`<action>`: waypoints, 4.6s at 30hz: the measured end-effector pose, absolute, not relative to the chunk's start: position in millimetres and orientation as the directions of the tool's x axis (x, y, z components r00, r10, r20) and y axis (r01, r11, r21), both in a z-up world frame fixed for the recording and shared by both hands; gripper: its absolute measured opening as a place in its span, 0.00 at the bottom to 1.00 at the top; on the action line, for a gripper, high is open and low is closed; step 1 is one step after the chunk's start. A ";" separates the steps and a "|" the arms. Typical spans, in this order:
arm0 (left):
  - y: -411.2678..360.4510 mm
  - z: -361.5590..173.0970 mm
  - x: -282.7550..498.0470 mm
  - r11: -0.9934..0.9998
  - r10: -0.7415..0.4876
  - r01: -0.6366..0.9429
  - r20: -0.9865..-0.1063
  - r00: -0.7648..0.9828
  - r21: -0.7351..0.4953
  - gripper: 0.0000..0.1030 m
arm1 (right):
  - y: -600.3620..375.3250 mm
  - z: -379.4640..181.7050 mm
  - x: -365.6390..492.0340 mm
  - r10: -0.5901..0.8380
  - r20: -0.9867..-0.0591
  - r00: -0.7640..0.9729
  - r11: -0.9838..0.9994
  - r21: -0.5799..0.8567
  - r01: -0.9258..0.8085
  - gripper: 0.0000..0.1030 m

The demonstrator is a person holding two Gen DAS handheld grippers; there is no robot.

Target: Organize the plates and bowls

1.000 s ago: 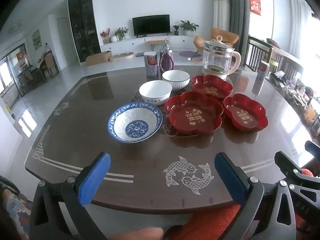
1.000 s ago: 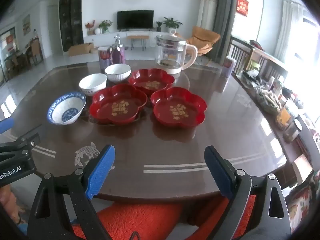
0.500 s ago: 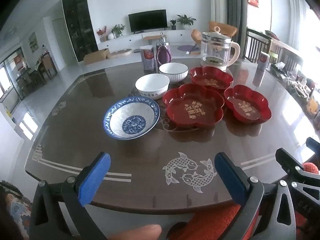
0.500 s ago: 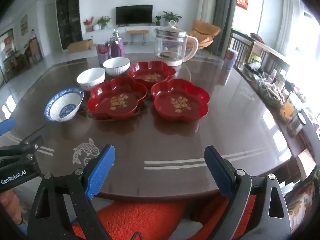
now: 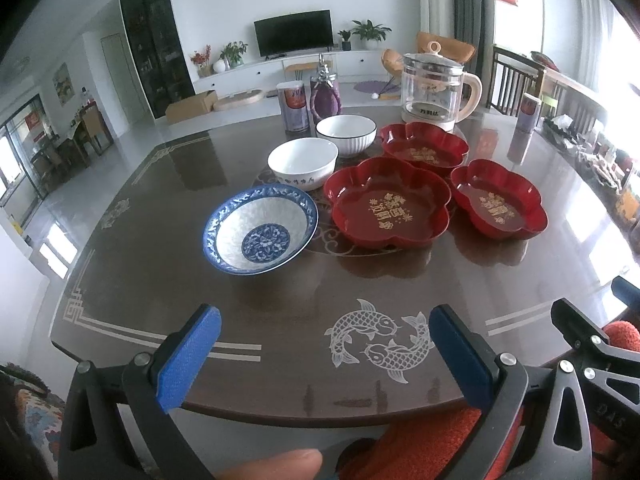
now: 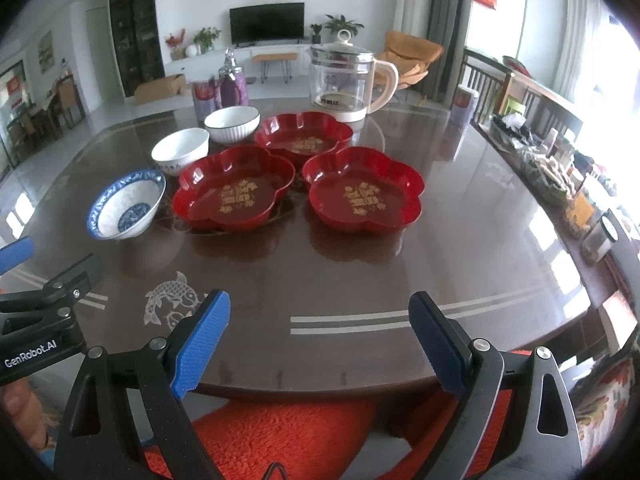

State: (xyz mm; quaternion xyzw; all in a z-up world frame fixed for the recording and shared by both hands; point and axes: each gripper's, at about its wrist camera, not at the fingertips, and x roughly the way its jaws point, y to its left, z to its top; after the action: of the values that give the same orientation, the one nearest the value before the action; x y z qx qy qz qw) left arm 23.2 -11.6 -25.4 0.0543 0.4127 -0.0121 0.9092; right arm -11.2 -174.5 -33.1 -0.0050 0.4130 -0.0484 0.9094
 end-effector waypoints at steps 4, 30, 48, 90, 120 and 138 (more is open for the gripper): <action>-11.8 -27.0 23.7 0.993 0.029 0.067 -0.753 0.657 0.096 1.00 | -174.2 -33.1 -10.7 -0.084 -0.755 0.650 0.996 -0.045 0.076 0.90; -13.8 -43.8 27.2 0.991 0.032 0.081 -0.790 0.612 0.104 1.00 | -175.5 -32.8 -12.3 -0.072 -0.755 0.652 0.996 -0.027 0.080 0.90; -17.3 -38.6 20.6 0.989 -0.027 0.132 -0.777 0.629 0.072 1.00 | -177.5 -26.8 -20.1 -0.096 -0.719 0.688 0.994 -0.039 0.098 0.90; -6.8 -71.1 38.9 0.988 -0.099 0.156 -0.855 0.509 -0.022 1.00 | -182.7 -39.5 -17.5 -0.057 -0.757 0.651 0.994 0.016 0.106 0.90; -181.1 -93.7 318.4 0.863 -0.331 0.451 -0.929 0.163 -0.228 0.67 | -406.6 -80.9 155.5 0.227 -0.865 0.449 0.824 0.416 0.385 0.89; -197.3 -127.9 321.0 0.877 -0.334 0.403 -0.935 0.117 -0.262 0.27 | -390.6 -131.0 200.2 0.244 -0.909 0.338 0.873 0.357 0.331 0.37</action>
State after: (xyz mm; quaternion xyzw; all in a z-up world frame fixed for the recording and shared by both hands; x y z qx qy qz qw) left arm 321.0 -197.3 -127.9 0.0282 0.6168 -0.2467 0.7469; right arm 200.2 -390.6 -131.0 0.2502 0.5746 -0.0280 0.7788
